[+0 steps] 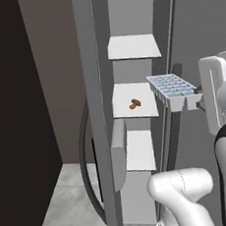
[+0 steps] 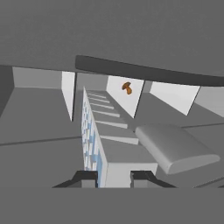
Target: Open the freezer door, pick up the ice cube tray from the freezer, and place it on the dining counter.
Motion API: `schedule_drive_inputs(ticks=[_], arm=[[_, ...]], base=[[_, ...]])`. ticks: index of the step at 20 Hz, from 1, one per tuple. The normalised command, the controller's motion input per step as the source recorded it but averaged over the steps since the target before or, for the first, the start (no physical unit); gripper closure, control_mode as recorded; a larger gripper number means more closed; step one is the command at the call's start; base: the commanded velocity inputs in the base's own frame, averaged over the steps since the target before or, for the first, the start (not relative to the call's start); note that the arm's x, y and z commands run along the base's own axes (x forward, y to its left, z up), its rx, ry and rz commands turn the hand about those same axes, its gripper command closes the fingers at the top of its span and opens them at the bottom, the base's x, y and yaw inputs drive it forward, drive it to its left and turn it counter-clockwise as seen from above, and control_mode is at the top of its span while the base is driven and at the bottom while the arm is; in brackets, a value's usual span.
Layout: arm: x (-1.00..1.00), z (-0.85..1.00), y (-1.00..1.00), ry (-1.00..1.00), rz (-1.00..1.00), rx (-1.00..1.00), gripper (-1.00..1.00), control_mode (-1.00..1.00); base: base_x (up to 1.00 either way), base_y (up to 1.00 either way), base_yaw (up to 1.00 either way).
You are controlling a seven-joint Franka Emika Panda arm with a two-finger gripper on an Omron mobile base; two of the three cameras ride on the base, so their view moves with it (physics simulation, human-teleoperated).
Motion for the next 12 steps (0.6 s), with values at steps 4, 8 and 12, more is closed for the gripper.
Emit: schedule_drive_inputs(ticks=[4, 8, 12], arm=[[-0.05, 0.00, 0.00, 0.00, 0.00, 0.00, 1.00, 1.00], [0.00, 0.00, 0.00, 0.00, 0.00, 0.00, 1.00, 1.00], [0.00, 0.00, 0.00, 0.00, 0.00, 0.00, 1.00, 1.00]], base=[[-0.34, 0.00, 0.03], [-0.82, -0.01, 0.10], [-0.86, -0.04, 0.16]])
